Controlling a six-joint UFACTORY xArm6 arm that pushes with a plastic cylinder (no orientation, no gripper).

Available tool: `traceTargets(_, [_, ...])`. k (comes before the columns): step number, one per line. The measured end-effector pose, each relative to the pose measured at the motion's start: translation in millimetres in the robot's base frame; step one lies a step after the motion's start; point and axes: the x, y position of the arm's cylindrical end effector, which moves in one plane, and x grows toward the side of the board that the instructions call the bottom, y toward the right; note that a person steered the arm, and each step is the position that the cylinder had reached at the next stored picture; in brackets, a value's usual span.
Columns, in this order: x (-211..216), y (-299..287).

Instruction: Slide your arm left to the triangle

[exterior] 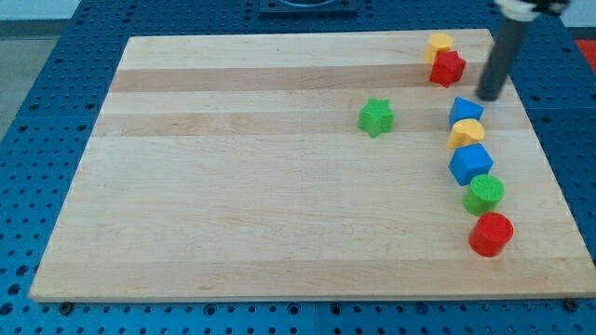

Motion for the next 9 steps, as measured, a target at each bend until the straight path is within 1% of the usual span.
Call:
traceTargets(1, [29.8, 18.3])
traceTargets(2, [58.9, 11.6])
traceTargets(3, [59.7, -15.9])
traceTargets(5, [40.7, -23.5])
traceTargets(6, [11.6, -21.1])
traceTargets(7, [-0.3, -52.0])
traceTargets(8, [5.8, -101.4])
traceTargets(9, [12.0, -125.8])
